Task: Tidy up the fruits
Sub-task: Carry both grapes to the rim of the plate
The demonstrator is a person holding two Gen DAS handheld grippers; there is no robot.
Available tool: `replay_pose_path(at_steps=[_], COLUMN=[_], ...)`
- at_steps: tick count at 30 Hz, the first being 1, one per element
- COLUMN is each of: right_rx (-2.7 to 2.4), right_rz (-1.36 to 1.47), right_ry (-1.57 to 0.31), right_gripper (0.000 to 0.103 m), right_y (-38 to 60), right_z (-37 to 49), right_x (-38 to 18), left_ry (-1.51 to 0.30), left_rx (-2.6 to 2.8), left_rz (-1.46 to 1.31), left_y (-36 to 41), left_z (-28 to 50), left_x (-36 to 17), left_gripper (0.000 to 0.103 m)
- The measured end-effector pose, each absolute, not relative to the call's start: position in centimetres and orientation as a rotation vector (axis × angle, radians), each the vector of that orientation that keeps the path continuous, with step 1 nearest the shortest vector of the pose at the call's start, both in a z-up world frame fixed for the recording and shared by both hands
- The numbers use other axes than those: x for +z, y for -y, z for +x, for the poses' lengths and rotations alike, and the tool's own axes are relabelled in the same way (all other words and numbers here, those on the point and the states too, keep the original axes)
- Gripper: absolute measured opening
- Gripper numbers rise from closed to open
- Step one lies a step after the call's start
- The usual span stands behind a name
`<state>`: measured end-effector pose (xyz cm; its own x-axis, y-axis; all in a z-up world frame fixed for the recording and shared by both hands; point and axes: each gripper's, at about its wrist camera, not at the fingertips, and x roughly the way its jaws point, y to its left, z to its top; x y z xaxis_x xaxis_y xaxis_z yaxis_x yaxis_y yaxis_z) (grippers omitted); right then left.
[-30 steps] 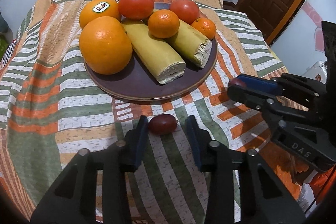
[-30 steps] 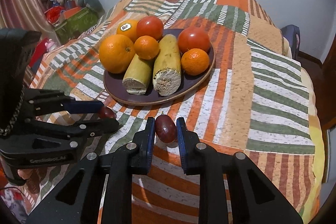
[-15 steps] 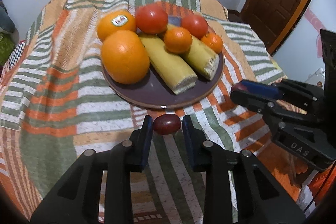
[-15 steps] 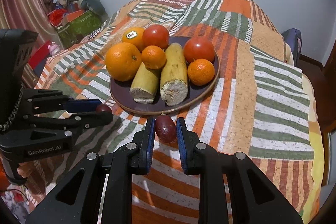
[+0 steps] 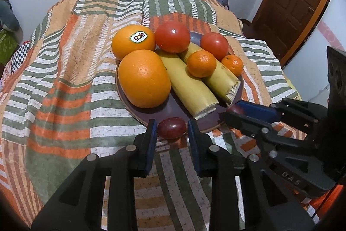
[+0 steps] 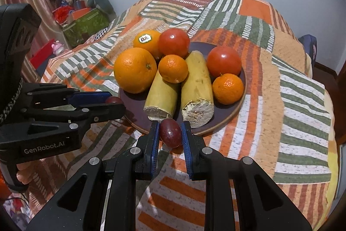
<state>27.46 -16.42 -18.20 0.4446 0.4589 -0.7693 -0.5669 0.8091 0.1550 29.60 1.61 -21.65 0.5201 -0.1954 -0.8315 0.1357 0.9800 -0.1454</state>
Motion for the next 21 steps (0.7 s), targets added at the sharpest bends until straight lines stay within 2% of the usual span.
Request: replay_pose_path(at_steps=[14, 17, 19, 21], right_rx=[0.643, 0.643, 0.641, 0.64], right_rz=[-0.138, -0.142, -0.148, -0.162], right_ry=[-0.91, -0.913, -0.912, -0.909], right_gripper=[0.019, 0.02, 0.021, 0.023], right_y=[16.0, 16.0, 15.9, 15.6], right_z=[27.6, 27.6, 27.6, 27.4], right_x=[-18.7, -18.7, -18.7, -18.6], left_ry=[-1.019, -1.023, -1.021, -1.015], left_rx=[-0.2, -0.194, -0.19, -0.186], left_rz=[-0.066, -0.069, -0.076, -0.069], left_y=[-1.4, -1.5, -1.6, -1.6], left_z=[30.5, 30.5, 30.5, 30.3], left_x=[-23.1, -23.2, -23.1, -23.0], left_gripper=[0.03, 0.036, 0.048, 0.049])
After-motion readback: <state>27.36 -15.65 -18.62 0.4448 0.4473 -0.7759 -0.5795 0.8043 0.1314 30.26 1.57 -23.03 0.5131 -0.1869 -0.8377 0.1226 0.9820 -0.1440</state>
